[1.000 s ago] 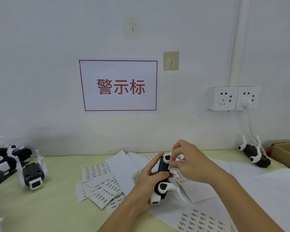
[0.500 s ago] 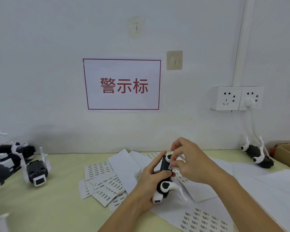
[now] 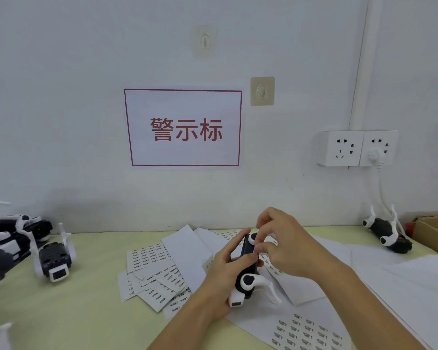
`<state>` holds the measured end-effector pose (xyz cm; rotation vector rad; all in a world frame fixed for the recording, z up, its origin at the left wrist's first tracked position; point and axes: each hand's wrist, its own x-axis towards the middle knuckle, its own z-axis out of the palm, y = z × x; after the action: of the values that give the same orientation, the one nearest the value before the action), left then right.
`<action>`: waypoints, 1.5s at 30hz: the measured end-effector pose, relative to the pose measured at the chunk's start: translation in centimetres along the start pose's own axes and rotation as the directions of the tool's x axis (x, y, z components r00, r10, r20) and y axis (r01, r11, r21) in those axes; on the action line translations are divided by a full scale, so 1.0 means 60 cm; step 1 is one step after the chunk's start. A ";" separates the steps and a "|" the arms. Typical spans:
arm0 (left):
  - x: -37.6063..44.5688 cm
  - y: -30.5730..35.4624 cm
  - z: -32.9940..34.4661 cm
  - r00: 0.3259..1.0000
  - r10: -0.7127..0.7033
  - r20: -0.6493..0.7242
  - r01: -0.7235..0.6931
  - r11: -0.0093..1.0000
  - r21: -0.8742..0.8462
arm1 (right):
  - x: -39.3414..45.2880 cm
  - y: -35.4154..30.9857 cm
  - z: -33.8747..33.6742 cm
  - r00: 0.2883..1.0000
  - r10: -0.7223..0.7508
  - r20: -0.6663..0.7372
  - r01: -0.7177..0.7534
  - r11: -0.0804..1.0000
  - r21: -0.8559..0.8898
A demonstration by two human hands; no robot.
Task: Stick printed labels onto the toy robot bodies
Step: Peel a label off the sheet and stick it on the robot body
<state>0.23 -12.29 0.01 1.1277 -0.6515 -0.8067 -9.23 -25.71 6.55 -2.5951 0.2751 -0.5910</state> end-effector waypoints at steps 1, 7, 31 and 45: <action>-0.001 0.000 0.000 1.000 0.001 -0.005 -0.001 1.000 0.003 | 0.000 0.000 0.000 1.000 0.001 0.001 -0.001 1.000 0.000; -0.001 0.001 0.005 0.999 0.003 -0.032 -0.003 1.000 0.003 | -0.001 -0.003 -0.001 1.000 -0.002 -0.003 0.002 1.000 -0.010; -0.010 0.010 0.011 0.999 0.031 -0.029 -0.029 0.998 0.053 | -0.006 -0.006 0.001 0.997 -0.059 -0.041 0.054 0.992 -0.118; -0.011 0.011 0.012 0.999 0.029 -0.040 -0.027 0.998 0.053 | -0.009 -0.022 -0.006 0.996 -0.040 -0.081 0.016 0.960 -0.279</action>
<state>-0.54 -11.97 0.83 1.1776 -0.6562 -0.7448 -9.73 -24.53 7.28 -2.8510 0.3744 -0.7202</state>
